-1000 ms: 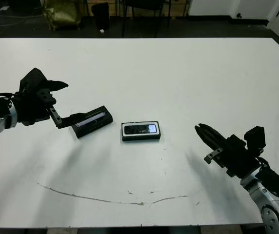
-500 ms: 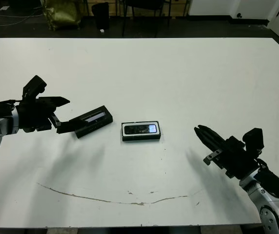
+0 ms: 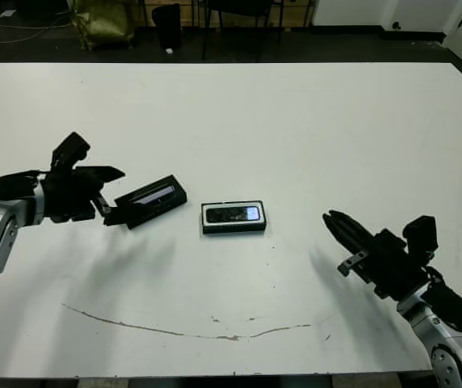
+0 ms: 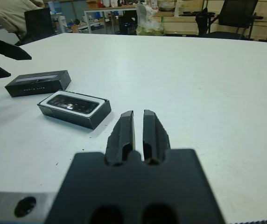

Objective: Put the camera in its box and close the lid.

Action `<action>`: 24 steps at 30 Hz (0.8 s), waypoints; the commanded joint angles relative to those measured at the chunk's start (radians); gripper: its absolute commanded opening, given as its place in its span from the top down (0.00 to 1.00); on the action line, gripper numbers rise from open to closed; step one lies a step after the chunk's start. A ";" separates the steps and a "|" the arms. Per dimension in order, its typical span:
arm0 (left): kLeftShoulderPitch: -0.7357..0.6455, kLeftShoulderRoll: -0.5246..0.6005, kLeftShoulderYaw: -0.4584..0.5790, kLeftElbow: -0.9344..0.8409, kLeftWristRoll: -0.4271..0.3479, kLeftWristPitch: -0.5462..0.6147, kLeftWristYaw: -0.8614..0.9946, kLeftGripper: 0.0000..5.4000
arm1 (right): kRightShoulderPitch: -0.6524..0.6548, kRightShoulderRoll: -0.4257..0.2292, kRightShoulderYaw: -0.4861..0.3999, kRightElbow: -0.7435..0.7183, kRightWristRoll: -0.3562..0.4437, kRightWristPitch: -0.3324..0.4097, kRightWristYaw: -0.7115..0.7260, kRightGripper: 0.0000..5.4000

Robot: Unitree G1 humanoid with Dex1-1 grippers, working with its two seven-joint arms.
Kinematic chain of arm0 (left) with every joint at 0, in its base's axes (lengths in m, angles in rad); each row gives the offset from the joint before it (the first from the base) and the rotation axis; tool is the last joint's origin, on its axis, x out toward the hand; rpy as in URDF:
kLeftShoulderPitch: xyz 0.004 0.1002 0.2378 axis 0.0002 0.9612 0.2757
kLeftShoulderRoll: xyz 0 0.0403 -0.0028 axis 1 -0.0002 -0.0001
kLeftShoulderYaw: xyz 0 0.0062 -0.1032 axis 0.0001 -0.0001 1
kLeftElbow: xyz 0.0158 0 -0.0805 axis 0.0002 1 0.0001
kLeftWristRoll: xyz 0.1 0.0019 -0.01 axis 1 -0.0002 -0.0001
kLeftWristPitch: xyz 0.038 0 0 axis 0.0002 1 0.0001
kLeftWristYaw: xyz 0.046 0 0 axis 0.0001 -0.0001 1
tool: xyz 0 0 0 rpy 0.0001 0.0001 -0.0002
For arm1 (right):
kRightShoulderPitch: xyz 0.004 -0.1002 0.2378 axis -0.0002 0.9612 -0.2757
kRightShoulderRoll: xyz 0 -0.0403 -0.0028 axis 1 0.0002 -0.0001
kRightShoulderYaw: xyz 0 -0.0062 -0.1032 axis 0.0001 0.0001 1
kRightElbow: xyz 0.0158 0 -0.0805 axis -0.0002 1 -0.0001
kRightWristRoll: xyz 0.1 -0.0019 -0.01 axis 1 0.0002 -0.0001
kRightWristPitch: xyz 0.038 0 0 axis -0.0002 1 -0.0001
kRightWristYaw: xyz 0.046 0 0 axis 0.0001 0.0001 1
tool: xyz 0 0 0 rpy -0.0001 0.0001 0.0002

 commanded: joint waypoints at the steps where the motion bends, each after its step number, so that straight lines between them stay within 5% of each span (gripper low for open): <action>1: 0.012 -0.003 -0.020 0.013 0.030 -0.021 0.002 0.00 | 0.006 -0.014 -0.004 -0.001 0.002 0.025 -0.008 1.00; 24: -0.014 -0.038 -0.057 0.135 0.085 -0.118 -0.048 0.00 | 0.030 -0.043 -0.023 -0.040 0.030 0.071 -0.017 1.00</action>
